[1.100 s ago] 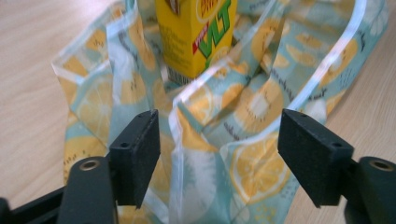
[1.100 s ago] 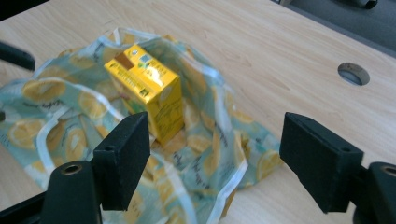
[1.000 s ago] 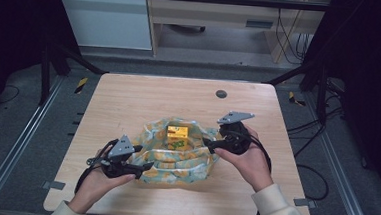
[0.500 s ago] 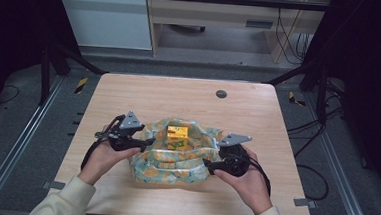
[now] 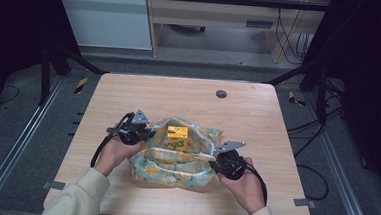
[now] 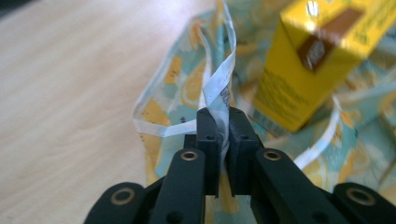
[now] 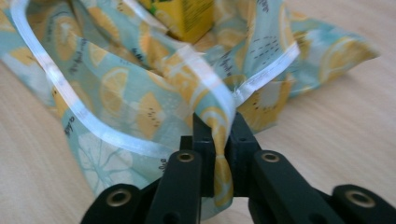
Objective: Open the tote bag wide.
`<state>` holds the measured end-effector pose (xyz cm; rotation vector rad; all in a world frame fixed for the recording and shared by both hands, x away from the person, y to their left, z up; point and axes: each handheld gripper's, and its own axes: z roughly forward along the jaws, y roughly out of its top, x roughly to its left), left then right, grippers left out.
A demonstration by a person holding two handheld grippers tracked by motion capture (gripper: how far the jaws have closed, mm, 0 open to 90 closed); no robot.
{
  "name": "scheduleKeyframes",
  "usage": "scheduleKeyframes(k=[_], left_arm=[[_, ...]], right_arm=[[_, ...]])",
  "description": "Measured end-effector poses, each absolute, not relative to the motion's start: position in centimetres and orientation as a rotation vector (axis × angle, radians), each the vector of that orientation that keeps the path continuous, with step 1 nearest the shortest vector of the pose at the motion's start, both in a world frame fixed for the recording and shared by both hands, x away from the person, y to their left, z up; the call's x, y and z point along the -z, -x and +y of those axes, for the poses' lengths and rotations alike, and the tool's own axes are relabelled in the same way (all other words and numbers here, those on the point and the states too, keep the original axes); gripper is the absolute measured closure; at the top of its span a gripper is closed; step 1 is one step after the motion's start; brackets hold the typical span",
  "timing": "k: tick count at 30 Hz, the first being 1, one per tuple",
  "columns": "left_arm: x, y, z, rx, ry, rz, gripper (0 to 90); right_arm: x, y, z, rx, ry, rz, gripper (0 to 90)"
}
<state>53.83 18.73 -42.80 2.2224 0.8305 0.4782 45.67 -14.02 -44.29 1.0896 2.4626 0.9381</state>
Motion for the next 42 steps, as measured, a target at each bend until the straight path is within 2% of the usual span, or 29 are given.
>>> scheduleKeyframes(k=[5, 13, 42], left_arm=[[42.7, -54.9, 19.5, -0.513, -2.217, 0.868, 86.2], [45.5, -55.9, 20.6, -0.485, -2.239, 0.913, 86.3], [47.5, -56.8, 20.2, -0.485, -2.309, 0.928, 89.8]], right_arm=[[43.6, -46.4, -16.0, -0.944, -1.092, 2.425, 88.2], [46.7, -46.9, -17.7, -0.972, -1.137, 2.439, 89.1], [48.2, -47.1, -17.8, -0.881, -1.145, 2.473, 89.7]])
